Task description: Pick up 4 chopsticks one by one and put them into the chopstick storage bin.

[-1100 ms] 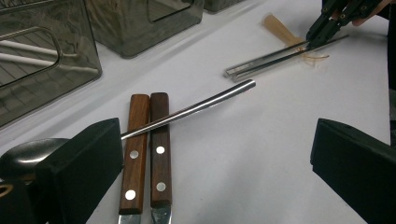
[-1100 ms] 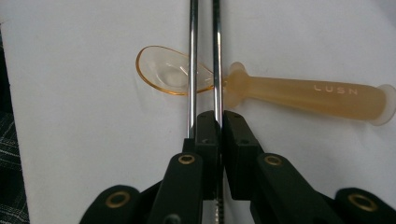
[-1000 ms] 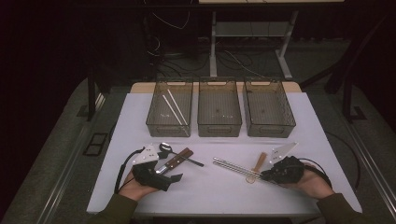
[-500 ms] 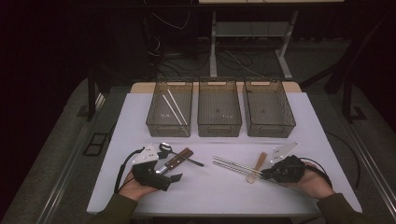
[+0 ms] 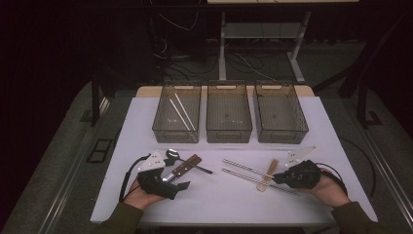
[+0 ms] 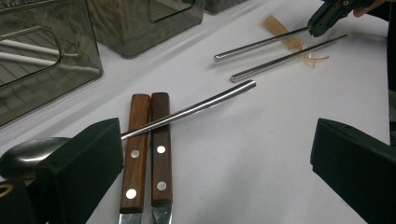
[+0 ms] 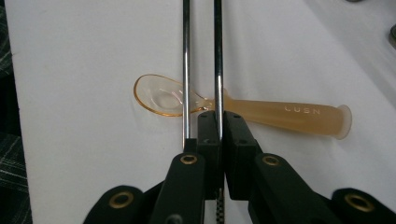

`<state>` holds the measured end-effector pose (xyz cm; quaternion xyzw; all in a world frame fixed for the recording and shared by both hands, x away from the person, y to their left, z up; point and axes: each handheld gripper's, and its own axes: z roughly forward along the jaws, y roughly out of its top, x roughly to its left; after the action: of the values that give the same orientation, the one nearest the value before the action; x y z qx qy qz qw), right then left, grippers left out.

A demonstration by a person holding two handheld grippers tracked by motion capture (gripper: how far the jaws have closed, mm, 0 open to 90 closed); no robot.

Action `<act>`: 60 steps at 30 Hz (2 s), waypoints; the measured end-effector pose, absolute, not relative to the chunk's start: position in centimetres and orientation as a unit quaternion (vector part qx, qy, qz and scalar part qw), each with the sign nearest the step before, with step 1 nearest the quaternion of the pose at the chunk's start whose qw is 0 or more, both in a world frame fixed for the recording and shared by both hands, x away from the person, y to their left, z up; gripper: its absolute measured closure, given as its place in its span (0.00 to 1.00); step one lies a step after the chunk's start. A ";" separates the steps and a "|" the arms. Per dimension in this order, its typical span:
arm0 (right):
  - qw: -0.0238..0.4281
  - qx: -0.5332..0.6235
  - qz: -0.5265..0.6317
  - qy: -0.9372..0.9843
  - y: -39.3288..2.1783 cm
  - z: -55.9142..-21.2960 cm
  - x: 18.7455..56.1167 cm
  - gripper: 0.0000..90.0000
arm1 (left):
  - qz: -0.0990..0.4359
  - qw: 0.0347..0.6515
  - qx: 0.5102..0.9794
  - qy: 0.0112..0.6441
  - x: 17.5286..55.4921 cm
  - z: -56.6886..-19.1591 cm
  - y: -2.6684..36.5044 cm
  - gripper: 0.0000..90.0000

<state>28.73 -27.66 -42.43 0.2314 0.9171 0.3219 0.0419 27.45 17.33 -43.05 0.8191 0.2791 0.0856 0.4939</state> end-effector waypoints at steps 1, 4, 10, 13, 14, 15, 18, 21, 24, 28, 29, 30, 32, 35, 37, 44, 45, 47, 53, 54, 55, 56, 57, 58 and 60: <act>0.040 0.232 0.324 0.916 -27.7 -42.4 28.7 0.96 | 0.086 0.494 0.819 0.279 27.5 -43.1 17.3 0.01; 0.039 0.237 0.330 0.913 -27.7 -42.3 28.8 0.96 | 0.085 0.494 0.819 0.280 27.5 -43.1 17.3 0.01; 0.037 0.237 0.346 0.907 -27.6 -41.9 29.0 0.96 | 0.085 0.493 0.819 0.280 27.5 -43.1 17.3 0.01; 0.036 0.235 0.352 0.905 -27.4 -41.7 29.3 0.96 | 0.086 0.496 0.818 0.280 27.5 -43.1 17.3 0.01; 0.039 0.237 0.353 0.904 -27.3 -41.6 29.3 0.96 | 0.086 0.496 0.818 0.280 27.5 -43.1 17.3 0.01; 0.038 0.237 0.353 0.904 -27.3 -41.5 29.5 0.96 | 0.085 0.496 0.817 0.280 27.5 -43.1 17.3 0.01; 0.039 0.240 0.358 0.901 -27.1 -41.3 29.7 0.96 | 0.084 0.495 0.817 0.282 27.5 -43.1 17.4 0.01; 0.041 0.243 0.364 0.898 -26.9 -41.0 29.9 0.96 | 0.084 0.500 0.815 0.282 27.5 -43.1 17.4 0.01; 0.044 0.244 0.369 0.896 -26.8 -40.7 30.2 0.96 | 0.083 0.497 0.818 0.278 27.5 -43.1 17.4 0.01; 0.045 0.245 0.375 0.893 -26.5 -40.2 30.5 0.96 | 0.082 0.498 0.817 0.280 27.5 -43.1 17.4 0.01; 0.045 0.248 0.377 0.891 -26.4 -40.1 30.6 0.96 | 0.081 0.498 0.817 0.280 27.5 -43.1 17.4 0.01; 0.045 0.251 0.379 0.890 -26.3 -40.0 30.7 0.96 | 0.081 0.498 0.817 0.280 27.5 -43.1 17.4 0.01; 0.043 0.253 0.382 0.888 -26.0 -39.8 30.9 0.96 | 0.081 0.497 0.818 0.278 27.5 -43.2 17.4 0.01; 0.047 0.256 0.381 0.887 -25.6 -39.6 31.2 0.96 | 0.081 0.498 0.818 0.278 27.5 -43.1 17.4 0.01; 0.048 0.255 0.384 0.886 -25.3 -39.4 31.3 0.96 | 0.080 0.498 0.817 0.279 27.5 -43.1 17.4 0.01; 0.051 0.260 0.386 0.884 -24.0 -38.6 31.9 0.96 | 0.080 0.500 0.816 0.279 27.5 -43.1 17.4 0.01; 0.050 0.262 0.387 0.883 -23.9 -38.4 32.0 0.96 | 0.080 0.500 0.817 0.278 27.5 -43.1 17.4 0.01; 0.050 0.266 0.389 0.880 -23.5 -38.2 32.3 0.96 | 0.079 0.500 0.816 0.279 27.5 -43.1 17.4 0.01; 0.052 0.269 0.390 0.879 -22.4 -37.8 33.1 0.96 | 0.080 0.499 0.817 0.277 27.5 -43.1 17.3 0.01; 0.053 0.269 0.389 0.879 -22.2 -37.7 33.3 0.96 | 0.081 0.499 0.818 0.276 27.5 -43.1 17.4 0.01; 0.053 0.271 0.392 0.878 -22.0 -37.7 33.4 0.96 | 0.081 0.500 0.817 0.277 27.5 -43.1 17.3 0.01; 0.053 0.270 0.395 0.876 -21.8 -37.6 33.5 0.96 | 0.081 0.500 0.816 0.277 27.5 -43.1 17.3 0.01; 0.053 0.270 0.397 0.876 -21.5 -37.5 33.7 0.96 | 0.080 0.500 0.817 0.276 27.5 -43.1 17.3 0.01; 0.053 0.269 0.397 0.876 -21.3 -37.4 33.8 0.96 | 0.080 0.499 0.817 0.277 27.5 -43.1 17.3 0.01; 0.054 0.272 0.398 0.875 -20.9 -37.2 34.1 0.96 | 0.080 0.500 0.817 0.277 27.5 -43.1 17.3 0.01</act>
<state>34.11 -20.86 -37.25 0.2718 0.8747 0.3976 0.0537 27.50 17.30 -43.13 0.8170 0.2767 0.0798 0.4996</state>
